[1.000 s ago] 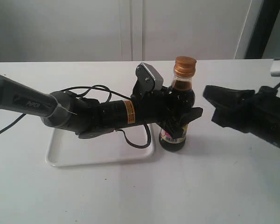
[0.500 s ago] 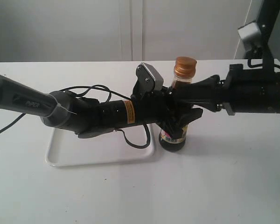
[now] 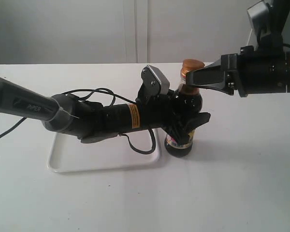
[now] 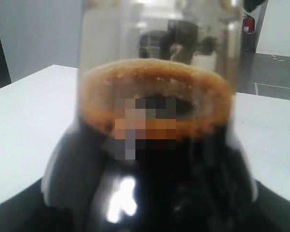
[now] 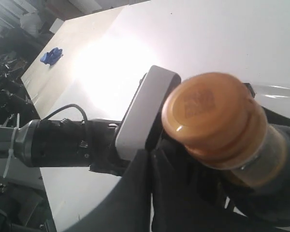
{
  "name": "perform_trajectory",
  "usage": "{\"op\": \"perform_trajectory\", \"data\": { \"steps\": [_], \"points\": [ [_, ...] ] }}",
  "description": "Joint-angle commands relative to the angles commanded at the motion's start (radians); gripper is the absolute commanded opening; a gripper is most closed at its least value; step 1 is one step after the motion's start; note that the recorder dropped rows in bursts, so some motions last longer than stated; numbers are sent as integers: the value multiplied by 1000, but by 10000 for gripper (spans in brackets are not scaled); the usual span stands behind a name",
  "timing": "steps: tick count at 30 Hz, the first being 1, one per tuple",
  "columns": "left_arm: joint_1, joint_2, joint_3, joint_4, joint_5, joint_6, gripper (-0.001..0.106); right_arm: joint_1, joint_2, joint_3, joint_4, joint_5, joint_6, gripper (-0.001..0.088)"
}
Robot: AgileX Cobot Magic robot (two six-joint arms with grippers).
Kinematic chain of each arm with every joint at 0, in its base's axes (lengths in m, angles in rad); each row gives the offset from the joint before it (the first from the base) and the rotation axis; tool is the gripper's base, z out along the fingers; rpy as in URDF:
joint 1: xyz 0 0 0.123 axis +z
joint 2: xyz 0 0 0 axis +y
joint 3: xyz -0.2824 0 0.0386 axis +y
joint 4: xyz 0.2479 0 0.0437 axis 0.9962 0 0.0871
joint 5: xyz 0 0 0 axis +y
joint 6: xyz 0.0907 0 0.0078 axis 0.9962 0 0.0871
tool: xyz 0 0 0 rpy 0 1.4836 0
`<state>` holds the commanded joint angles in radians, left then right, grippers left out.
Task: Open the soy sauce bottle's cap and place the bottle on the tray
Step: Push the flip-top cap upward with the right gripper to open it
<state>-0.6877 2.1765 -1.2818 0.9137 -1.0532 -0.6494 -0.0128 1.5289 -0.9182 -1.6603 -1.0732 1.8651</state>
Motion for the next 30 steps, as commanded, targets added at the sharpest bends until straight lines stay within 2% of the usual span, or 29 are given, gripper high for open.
{"op": "perform_trajectory", "data": {
  "steps": [5,14,19,30],
  "points": [
    [0,0,0,0,0,2,0,0,0,0,3,63,24,0],
    [0,0,0,0,0,2,0,0,0,-5,12,114,24,0],
    [0,0,0,0,0,2,0,0,0,-12,59,119,24,0],
    [0,0,0,0,0,53,0,0,0,-48,77,182,24,0]
  ]
}}
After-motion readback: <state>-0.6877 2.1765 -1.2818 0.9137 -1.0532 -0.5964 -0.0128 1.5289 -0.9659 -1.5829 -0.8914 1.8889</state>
